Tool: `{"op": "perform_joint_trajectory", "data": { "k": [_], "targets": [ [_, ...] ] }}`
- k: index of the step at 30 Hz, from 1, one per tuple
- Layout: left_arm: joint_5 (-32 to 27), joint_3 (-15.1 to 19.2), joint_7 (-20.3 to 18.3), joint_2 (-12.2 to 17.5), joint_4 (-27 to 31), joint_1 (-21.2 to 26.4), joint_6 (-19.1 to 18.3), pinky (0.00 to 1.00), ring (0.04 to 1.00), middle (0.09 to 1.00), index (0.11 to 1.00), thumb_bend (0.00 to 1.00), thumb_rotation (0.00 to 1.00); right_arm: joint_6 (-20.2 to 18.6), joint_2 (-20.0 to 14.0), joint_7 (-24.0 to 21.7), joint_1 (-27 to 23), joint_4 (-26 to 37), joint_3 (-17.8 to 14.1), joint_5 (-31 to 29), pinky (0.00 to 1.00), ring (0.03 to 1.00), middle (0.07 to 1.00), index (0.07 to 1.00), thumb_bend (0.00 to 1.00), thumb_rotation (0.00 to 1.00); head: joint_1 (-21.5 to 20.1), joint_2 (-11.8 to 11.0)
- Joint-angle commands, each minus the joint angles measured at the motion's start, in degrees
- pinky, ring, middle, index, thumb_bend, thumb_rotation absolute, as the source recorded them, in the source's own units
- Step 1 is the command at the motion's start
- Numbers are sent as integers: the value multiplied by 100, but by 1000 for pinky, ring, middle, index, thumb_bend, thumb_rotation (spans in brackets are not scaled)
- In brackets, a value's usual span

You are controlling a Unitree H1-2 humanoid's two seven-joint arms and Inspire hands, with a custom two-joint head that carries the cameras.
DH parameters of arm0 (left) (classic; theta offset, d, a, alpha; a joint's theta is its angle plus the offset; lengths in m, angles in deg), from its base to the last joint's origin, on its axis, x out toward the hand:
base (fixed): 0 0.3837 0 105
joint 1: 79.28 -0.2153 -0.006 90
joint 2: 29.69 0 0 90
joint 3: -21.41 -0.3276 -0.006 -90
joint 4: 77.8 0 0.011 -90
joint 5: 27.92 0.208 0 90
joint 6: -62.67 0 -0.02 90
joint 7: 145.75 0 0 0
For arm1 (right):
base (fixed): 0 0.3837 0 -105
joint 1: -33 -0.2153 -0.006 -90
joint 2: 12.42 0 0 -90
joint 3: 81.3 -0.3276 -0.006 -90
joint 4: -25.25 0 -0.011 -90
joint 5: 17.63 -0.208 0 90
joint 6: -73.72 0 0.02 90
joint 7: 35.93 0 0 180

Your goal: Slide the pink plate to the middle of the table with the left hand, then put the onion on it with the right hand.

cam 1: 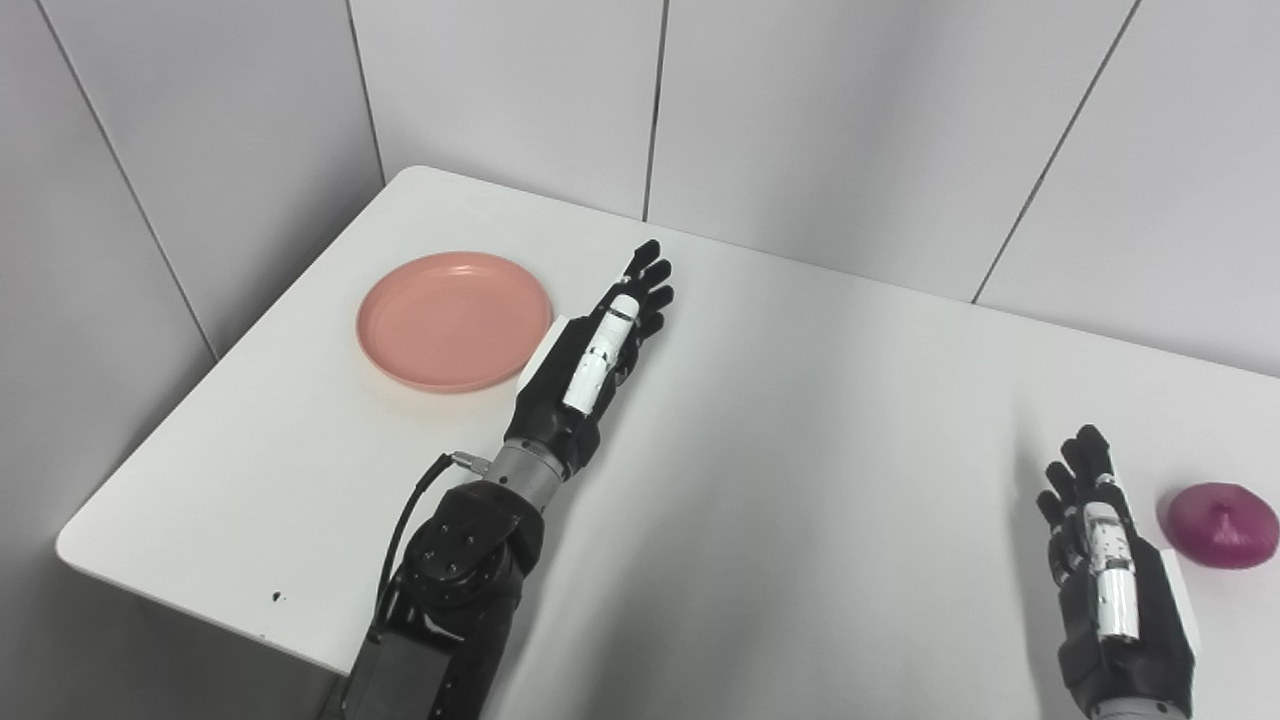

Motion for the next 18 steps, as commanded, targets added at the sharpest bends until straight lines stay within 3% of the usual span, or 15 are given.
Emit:
{"op": "perform_joint_trajectory", "data": {
  "k": [1,18],
  "targets": [
    [9,53,7,86,220,278,48,961,965,973,948,442,1000,-15,-2,-1,-87,212,-14,-30,1000,1000,1000,1000,0,1000,0,-4],
    [-266,406,-63,508,133,572,-20,975,958,960,934,467,1000,68,-39,-29,-73,188,35,48,1000,1000,1000,1000,0,1000,-38,-65]
  ]
}}
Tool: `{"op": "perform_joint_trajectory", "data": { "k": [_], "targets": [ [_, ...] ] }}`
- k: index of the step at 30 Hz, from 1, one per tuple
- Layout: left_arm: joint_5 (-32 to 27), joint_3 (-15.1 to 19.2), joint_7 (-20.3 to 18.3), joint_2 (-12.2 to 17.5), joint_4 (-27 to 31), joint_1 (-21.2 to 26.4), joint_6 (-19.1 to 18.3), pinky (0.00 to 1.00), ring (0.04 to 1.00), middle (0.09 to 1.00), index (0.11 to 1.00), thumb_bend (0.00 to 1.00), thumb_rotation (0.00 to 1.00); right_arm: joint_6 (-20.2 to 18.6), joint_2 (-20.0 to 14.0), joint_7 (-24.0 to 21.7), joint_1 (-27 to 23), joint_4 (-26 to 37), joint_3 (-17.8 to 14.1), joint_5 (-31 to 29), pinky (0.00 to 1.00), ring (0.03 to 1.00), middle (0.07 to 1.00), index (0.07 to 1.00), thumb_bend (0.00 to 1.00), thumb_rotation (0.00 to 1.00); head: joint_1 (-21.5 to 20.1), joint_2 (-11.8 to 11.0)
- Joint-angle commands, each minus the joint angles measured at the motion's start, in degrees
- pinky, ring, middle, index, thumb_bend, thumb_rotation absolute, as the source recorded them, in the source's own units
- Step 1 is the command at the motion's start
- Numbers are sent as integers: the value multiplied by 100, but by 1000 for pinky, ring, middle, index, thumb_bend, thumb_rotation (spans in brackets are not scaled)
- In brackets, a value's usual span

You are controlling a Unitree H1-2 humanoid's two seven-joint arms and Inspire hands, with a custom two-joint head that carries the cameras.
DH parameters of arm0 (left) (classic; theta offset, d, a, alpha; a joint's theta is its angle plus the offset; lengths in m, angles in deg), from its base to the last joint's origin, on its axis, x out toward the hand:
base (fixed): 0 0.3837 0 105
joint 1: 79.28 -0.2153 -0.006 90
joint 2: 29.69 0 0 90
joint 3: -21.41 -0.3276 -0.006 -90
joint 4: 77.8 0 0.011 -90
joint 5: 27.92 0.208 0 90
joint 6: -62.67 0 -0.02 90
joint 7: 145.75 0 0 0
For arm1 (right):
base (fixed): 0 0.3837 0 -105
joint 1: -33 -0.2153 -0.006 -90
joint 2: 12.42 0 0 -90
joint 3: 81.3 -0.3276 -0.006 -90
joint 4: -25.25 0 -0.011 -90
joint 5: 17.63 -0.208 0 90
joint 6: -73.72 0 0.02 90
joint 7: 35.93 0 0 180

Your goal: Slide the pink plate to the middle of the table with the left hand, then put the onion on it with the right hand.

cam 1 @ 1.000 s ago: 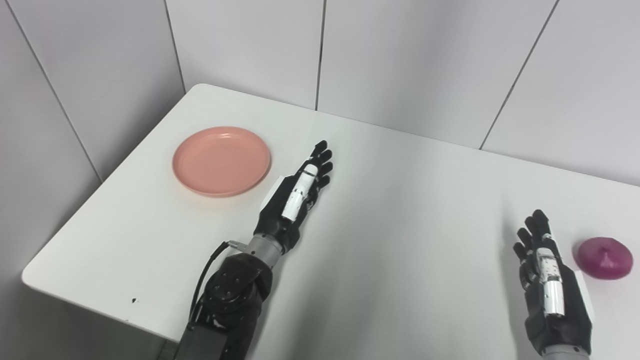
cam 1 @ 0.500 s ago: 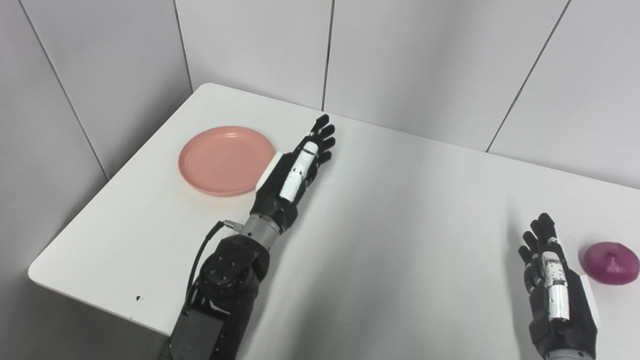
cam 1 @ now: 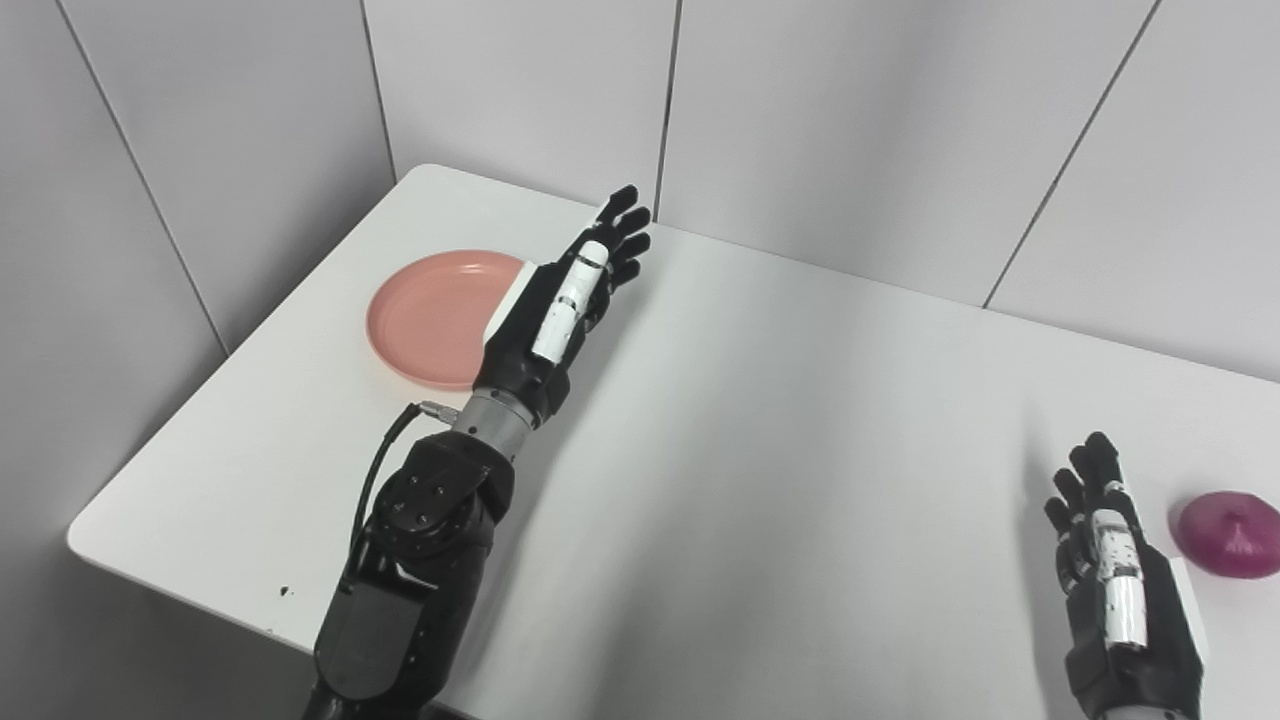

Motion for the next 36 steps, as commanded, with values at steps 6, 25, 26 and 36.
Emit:
{"op": "perform_joint_trajectory", "data": {
  "k": [6,25,26,36],
  "targets": [
    [-104,198,-64,249,-163,445,191,944,946,954,920,434,1000,-147,5,1,-86,328,36,35,1000,1000,1000,1000,0,1000,7,-12],
    [-375,819,-53,565,-725,768,226,923,930,935,908,395,1000,-140,-18,-44,-67,317,27,40,1000,1000,1000,1000,0,1000,53,-59],
    [-407,855,-72,592,-770,787,234,929,933,939,913,396,1000,-153,-27,-44,-68,329,35,59,1000,1000,1000,1000,0,1000,60,-68],
    [-703,1147,-112,806,-1014,963,379,929,938,937,917,409,1000,-146,7,-37,-59,345,24,39,1000,1000,1000,1000,0,1000,105,-73]
  ]
}}
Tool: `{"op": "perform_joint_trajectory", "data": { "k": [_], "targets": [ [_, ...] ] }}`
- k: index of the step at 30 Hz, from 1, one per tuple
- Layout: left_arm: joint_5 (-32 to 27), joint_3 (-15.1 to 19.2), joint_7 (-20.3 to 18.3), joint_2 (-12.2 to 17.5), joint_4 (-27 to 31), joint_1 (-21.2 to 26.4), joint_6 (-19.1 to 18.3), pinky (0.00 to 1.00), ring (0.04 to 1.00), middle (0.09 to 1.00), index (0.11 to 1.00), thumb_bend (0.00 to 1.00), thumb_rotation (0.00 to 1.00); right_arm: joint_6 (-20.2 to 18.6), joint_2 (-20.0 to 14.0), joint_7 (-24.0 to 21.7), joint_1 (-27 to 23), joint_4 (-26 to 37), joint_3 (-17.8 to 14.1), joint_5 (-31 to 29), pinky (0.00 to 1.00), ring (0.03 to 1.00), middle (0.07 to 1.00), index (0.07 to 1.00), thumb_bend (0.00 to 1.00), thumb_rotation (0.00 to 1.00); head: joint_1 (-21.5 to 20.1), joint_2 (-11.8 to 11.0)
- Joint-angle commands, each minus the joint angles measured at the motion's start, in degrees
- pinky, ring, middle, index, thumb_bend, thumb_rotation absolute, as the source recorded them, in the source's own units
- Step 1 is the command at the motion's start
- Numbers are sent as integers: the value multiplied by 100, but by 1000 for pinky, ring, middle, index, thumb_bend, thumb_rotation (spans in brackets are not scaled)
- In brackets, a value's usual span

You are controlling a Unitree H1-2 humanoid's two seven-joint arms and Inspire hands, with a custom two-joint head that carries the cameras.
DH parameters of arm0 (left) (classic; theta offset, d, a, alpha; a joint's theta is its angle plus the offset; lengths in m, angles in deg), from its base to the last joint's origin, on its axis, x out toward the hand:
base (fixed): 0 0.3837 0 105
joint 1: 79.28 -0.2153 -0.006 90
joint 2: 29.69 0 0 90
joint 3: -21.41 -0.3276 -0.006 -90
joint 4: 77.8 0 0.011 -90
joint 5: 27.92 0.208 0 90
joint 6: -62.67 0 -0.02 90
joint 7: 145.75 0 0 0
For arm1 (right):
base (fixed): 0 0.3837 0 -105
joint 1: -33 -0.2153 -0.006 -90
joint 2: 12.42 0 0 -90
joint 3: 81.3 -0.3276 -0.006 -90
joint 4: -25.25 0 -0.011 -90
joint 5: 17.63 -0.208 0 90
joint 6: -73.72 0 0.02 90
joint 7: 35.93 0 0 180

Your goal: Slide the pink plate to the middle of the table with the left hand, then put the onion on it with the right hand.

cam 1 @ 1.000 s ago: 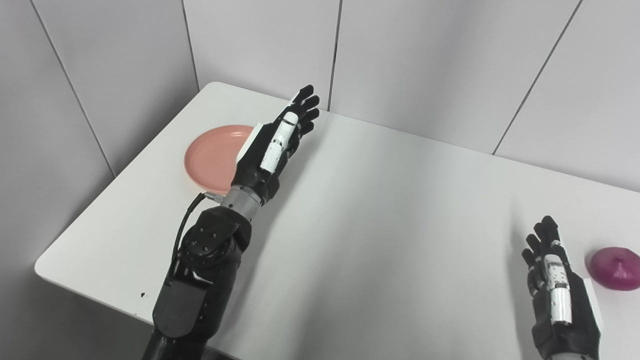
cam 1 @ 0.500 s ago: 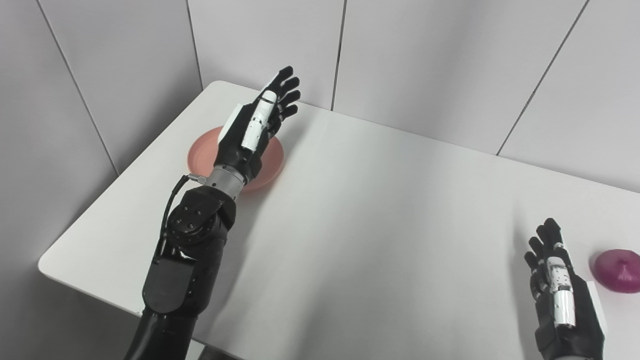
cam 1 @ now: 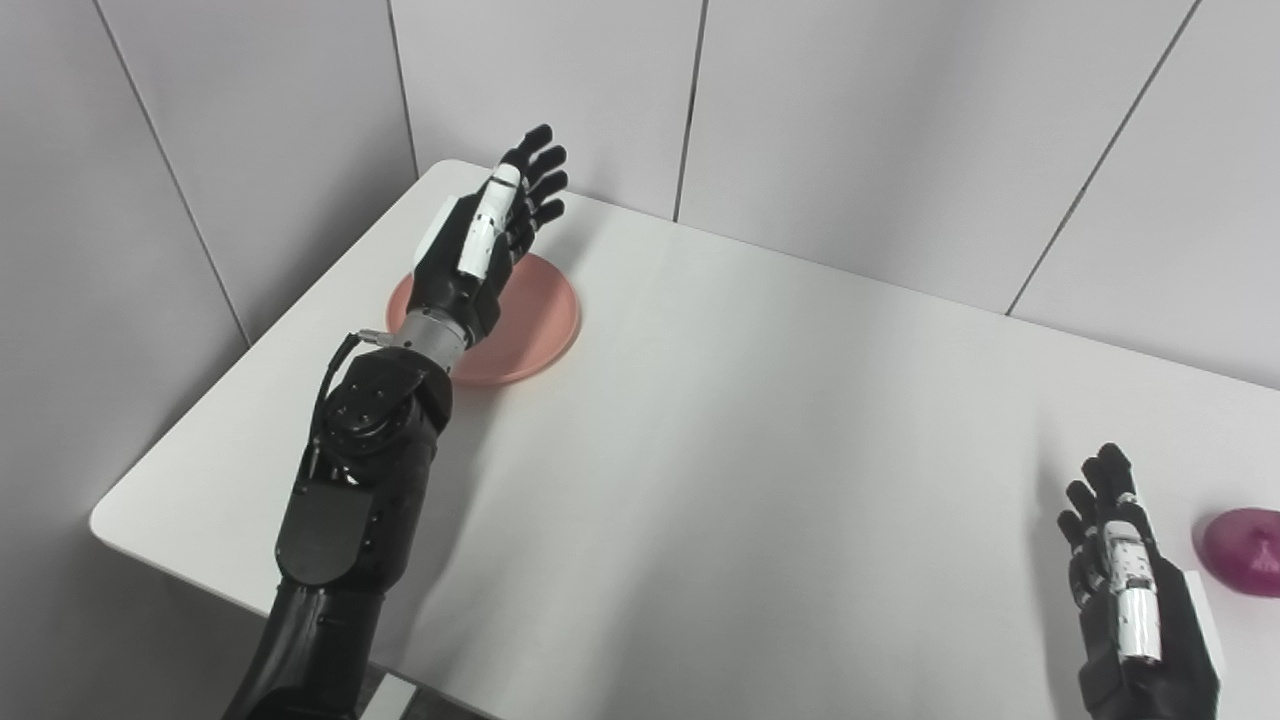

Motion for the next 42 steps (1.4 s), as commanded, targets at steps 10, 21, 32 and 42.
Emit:
{"op": "perform_joint_trajectory", "data": {
  "k": [10,21,32,42],
  "targets": [
    [10,186,141,363,115,465,76,904,919,921,899,407,1000,175,-18,-20,-63,160,-24,-30,1000,1000,1000,1000,0,1000,25,3],
    [33,299,274,694,-165,690,87,909,932,931,903,363,1000,1,-28,-9,-60,237,-29,-31,1000,1000,1000,1000,0,1000,49,-5],
    [90,457,419,964,-480,862,107,883,909,907,877,360,1000,107,-43,4,-77,153,-72,-47,1000,1000,1000,1000,0,1000,104,-41],
    [27,602,483,1107,-796,913,121,875,907,903,867,315,1000,-57,-4,23,-78,209,-85,-106,1000,1000,1000,1000,0,1000,86,-71]
  ]
}}
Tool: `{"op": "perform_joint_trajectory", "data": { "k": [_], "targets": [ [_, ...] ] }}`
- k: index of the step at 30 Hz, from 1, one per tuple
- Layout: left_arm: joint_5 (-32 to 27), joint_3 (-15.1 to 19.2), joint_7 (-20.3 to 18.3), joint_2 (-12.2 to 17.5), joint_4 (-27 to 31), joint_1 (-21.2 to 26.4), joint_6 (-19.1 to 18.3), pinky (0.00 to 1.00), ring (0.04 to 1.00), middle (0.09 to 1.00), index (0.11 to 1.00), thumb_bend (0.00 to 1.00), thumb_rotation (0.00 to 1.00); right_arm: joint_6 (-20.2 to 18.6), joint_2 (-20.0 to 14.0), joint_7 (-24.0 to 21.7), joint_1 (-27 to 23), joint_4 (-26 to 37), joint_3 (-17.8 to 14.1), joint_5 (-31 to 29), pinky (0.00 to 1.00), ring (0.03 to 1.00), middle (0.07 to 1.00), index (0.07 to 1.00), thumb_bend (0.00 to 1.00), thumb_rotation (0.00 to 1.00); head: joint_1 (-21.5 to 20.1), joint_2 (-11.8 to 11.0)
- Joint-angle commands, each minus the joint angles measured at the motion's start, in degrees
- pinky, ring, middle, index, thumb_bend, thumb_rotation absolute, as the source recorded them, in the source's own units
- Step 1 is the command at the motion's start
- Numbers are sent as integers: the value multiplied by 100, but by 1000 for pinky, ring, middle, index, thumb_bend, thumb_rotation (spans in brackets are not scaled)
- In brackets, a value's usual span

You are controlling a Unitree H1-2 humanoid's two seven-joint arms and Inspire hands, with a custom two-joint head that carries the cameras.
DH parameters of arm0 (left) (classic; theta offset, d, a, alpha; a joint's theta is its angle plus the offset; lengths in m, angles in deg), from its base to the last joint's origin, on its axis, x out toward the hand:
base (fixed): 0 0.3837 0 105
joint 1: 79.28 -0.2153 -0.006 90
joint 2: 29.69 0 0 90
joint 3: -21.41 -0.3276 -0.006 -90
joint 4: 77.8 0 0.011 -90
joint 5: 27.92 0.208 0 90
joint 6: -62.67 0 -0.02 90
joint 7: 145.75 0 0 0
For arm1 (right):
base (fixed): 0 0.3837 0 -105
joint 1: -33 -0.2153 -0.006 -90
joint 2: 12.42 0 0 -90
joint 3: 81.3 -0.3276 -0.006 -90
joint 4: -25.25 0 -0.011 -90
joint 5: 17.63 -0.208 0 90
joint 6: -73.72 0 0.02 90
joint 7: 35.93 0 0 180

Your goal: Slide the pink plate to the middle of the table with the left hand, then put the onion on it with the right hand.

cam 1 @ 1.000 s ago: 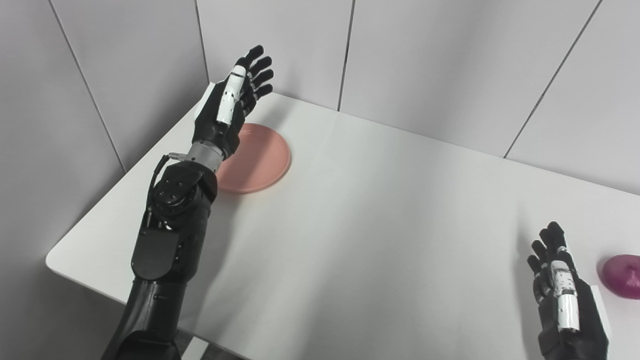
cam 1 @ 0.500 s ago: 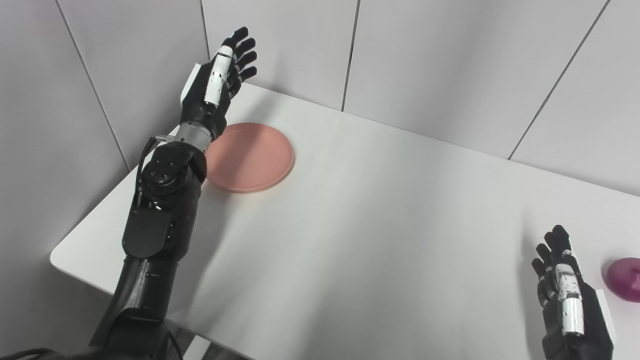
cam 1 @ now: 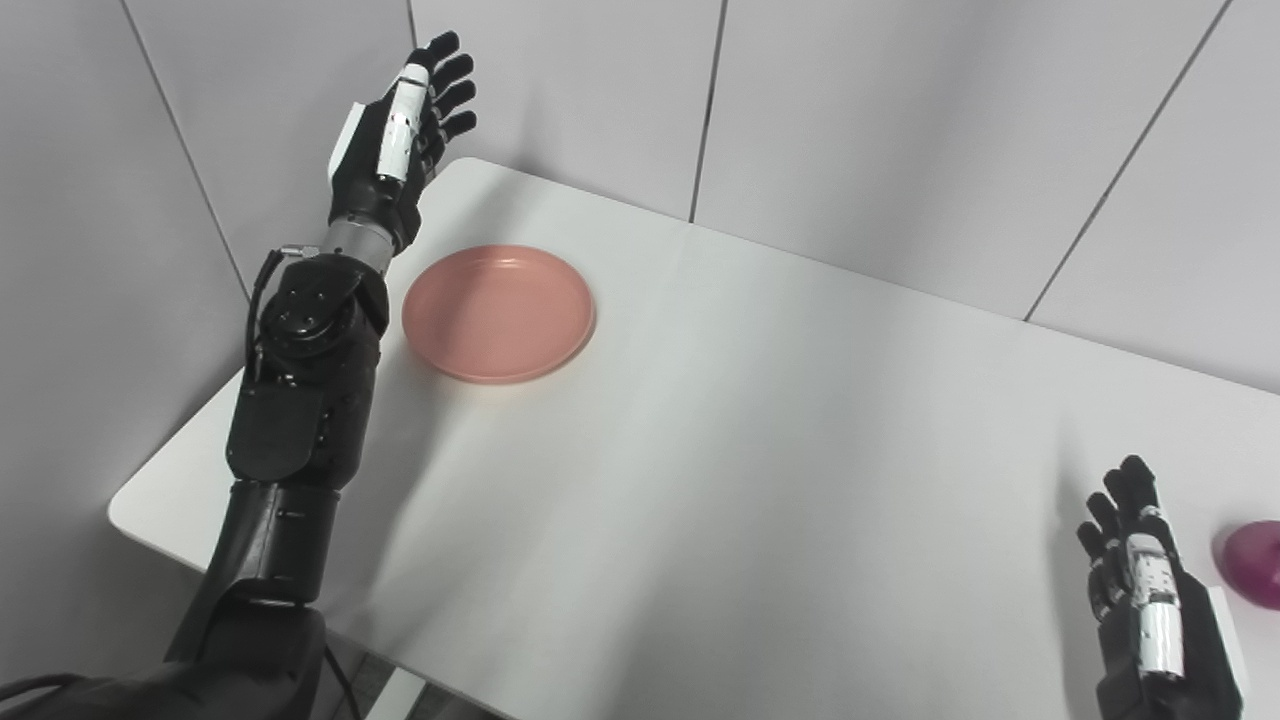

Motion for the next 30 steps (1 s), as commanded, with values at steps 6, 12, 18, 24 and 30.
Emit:
{"op": "perform_joint_trajectory", "data": {
  "k": [6,12,18,24,30],
  "targets": [
    [-2,100,26,256,-196,332,151,870,899,896,861,312,1000,55,-2,14,-98,172,-36,-37,1000,1000,1000,1000,0,1000,1,-8],
    [-17,155,39,330,-640,423,198,861,883,879,852,334,1000,3,2,18,-90,216,-24,-24,1000,1000,1000,1000,0,1000,2,4],
    [-14,187,8,382,-1065,478,300,878,882,881,850,340,1000,26,-17,2,-92,191,-23,-22,1000,1000,1000,1000,0,1000,5,-5],
    [-25,208,-40,399,-1479,530,490,852,867,862,824,330,1000,13,-47,-16,-74,218,23,44,1000,1000,1000,1000,0,1000,21,-22],
    [-45,259,15,394,-1702,596,529,840,853,847,812,324,1000,2,-49,-19,-57,236,41,83,1000,1000,1000,1000,0,1000,21,-35]
  ]
}}
